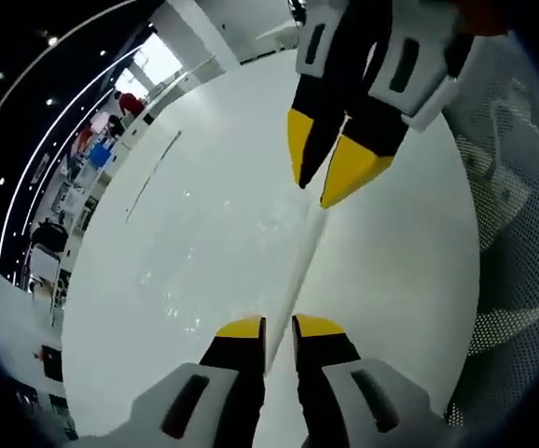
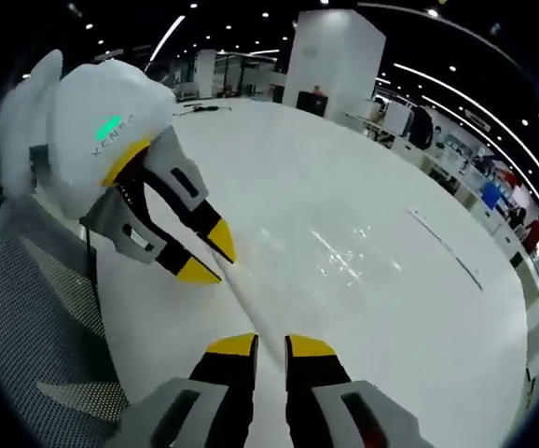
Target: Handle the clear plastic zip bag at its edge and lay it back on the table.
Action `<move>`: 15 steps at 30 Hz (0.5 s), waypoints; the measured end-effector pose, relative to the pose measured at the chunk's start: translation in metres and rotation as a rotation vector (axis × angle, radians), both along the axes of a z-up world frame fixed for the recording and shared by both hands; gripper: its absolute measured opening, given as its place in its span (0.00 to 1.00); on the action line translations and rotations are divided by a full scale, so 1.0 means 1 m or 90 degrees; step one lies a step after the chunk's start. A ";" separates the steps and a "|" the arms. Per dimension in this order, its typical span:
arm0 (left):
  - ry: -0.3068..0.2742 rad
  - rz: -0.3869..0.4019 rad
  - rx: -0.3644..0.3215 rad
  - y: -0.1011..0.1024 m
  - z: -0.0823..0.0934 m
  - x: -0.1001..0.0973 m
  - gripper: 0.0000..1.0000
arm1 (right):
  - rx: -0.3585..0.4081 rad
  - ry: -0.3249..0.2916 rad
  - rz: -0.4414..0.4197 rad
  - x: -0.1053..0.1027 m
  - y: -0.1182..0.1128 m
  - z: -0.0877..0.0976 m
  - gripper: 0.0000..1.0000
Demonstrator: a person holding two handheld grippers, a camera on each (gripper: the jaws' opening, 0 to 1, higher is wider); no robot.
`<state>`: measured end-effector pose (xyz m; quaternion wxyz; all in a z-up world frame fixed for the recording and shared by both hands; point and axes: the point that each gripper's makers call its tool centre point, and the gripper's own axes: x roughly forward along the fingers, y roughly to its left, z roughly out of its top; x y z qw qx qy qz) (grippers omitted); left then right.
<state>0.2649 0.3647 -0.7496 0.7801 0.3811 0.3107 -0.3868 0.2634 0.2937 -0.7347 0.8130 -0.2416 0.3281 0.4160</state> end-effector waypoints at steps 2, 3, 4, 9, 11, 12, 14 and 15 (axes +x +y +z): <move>0.002 0.018 -0.026 0.001 0.004 0.000 0.10 | 0.008 0.002 -0.011 0.002 -0.002 0.000 0.10; 0.004 0.034 -0.042 0.002 0.005 0.002 0.10 | 0.013 0.003 -0.020 0.003 -0.004 0.000 0.11; 0.005 0.055 -0.055 0.006 0.008 0.003 0.10 | 0.017 0.004 -0.025 0.004 -0.005 -0.001 0.12; -0.003 0.102 -0.101 0.017 0.017 0.003 0.14 | 0.043 0.010 -0.061 0.002 -0.015 0.000 0.19; -0.003 0.118 -0.129 0.018 0.023 0.000 0.16 | 0.054 0.004 -0.081 0.004 -0.019 0.003 0.22; -0.005 0.123 -0.135 0.019 0.025 -0.001 0.19 | 0.061 0.007 -0.087 0.002 -0.020 0.005 0.22; -0.014 0.140 -0.152 0.021 0.028 0.003 0.26 | 0.071 0.009 -0.095 0.003 -0.022 0.007 0.22; -0.036 0.156 -0.154 0.027 0.030 0.006 0.31 | 0.077 0.011 -0.099 0.002 -0.024 0.007 0.22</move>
